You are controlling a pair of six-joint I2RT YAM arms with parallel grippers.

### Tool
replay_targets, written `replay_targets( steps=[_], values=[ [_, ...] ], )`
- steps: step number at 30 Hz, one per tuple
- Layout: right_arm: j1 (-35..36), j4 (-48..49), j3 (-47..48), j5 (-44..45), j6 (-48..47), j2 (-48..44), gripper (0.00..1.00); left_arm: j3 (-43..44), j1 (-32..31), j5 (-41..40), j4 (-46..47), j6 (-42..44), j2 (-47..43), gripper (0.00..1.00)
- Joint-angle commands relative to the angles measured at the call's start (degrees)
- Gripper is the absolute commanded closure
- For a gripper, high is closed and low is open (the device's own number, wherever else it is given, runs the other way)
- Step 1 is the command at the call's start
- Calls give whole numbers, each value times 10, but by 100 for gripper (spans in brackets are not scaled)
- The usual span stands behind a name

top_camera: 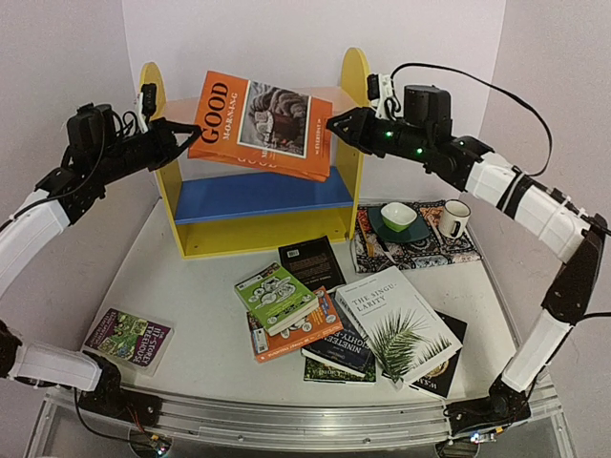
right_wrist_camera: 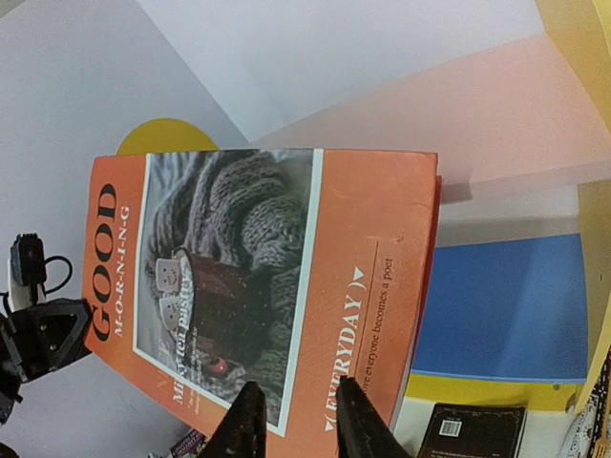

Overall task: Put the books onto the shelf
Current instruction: Pick up the book from the shelf, then place the book on the shelf.

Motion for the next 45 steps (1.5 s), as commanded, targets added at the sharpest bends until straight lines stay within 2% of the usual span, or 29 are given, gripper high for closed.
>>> replay_targets(
  steps=[1, 5, 10, 16, 23, 30, 39, 45],
  values=[
    [5, 33, -93, 3, 10, -81, 64, -86, 0, -3, 26, -34, -84, 100],
    [5, 28, -190, 6, 18, -129, 54, -177, 1, 1, 26, -75, -128, 100],
    [4, -7, -277, 14, 31, -151, 53, -261, 0, -6, 27, -101, -145, 100],
    [6, -13, -332, -36, 68, -115, 52, -332, 0, -30, 31, -110, -137, 100],
    [27, 13, -330, -42, 77, -30, 44, -375, 1, -20, 80, -161, -81, 100],
    [30, 19, -286, -30, 123, 64, 44, -425, 34, 13, 168, -222, -36, 100],
    [30, 39, -241, -55, 166, 133, 48, -462, 65, 34, 270, -213, 20, 100],
    [30, 36, -206, -67, 183, 161, 53, -452, 73, 51, 278, -199, 52, 100]
  ],
)
